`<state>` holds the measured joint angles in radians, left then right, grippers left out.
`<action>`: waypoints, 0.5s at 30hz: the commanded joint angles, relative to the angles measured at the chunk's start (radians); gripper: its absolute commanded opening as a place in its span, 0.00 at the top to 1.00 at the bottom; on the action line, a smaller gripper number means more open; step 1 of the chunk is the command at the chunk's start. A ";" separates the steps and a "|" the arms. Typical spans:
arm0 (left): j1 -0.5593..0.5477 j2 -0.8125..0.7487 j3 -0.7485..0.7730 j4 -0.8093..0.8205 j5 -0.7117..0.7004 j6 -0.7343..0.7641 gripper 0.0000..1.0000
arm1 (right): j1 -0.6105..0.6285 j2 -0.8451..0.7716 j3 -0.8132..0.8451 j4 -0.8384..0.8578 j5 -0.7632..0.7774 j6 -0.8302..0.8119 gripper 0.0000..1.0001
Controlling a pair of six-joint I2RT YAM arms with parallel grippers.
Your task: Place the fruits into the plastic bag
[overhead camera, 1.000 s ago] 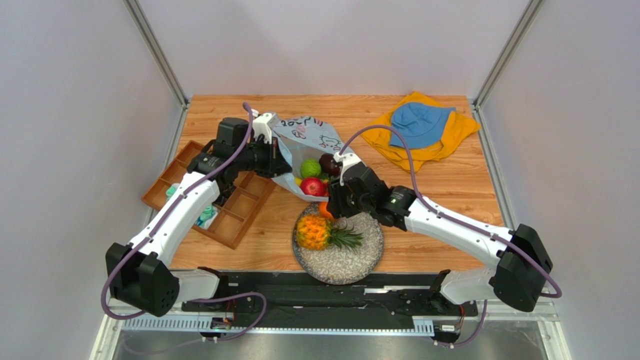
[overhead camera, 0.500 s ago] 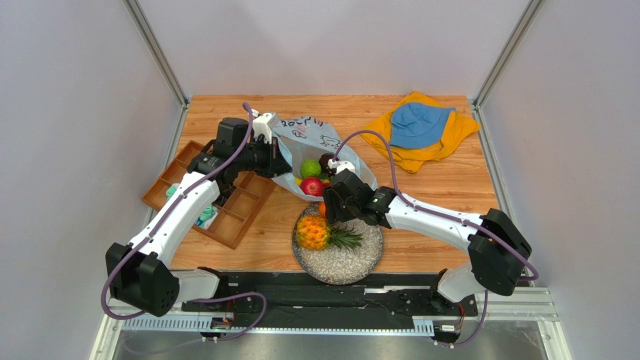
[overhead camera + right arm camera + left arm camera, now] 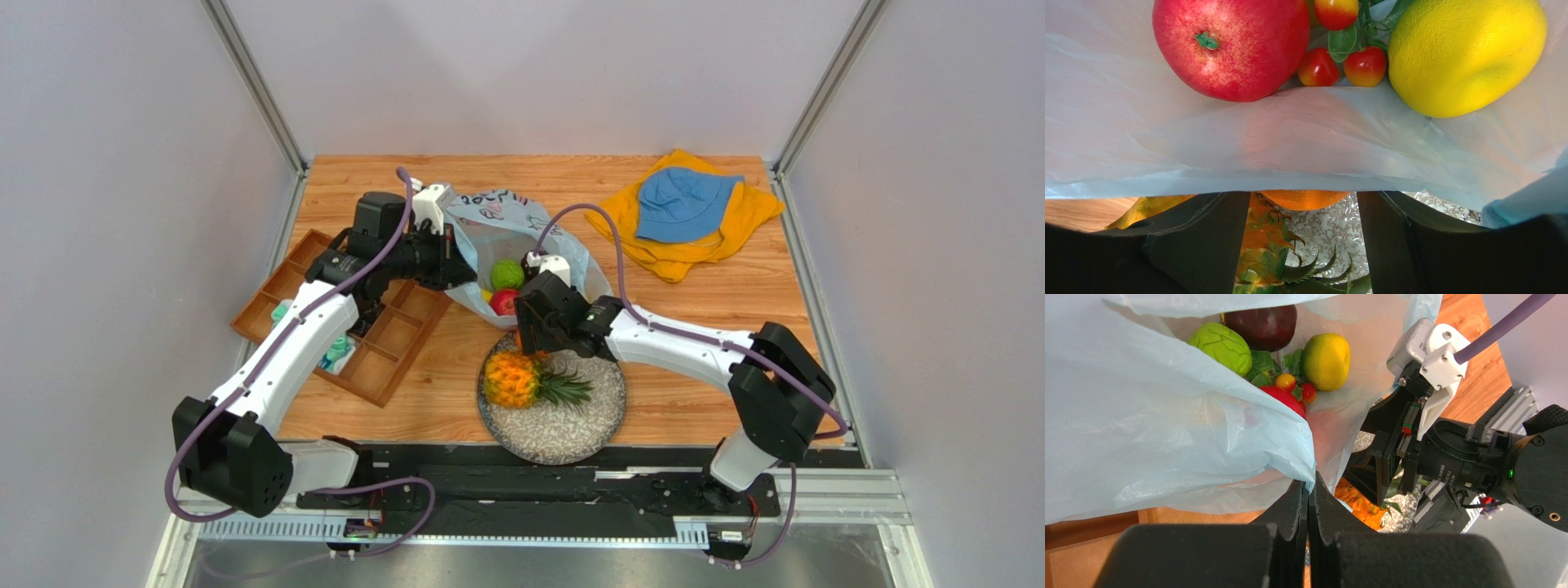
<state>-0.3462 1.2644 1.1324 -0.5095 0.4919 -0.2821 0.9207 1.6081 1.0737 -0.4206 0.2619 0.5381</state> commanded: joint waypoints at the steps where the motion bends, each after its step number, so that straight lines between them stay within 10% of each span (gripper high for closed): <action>1: 0.004 -0.019 0.036 0.006 0.014 0.014 1.00 | 0.004 0.030 0.029 0.020 0.053 0.025 0.34; 15: 0.004 -0.014 0.036 0.006 0.016 0.014 1.00 | 0.004 0.151 0.069 0.049 0.062 0.008 0.34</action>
<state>-0.3462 1.2644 1.1324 -0.5095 0.4927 -0.2821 0.9226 1.6939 1.1397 -0.3801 0.3138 0.5461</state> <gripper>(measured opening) 0.008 0.666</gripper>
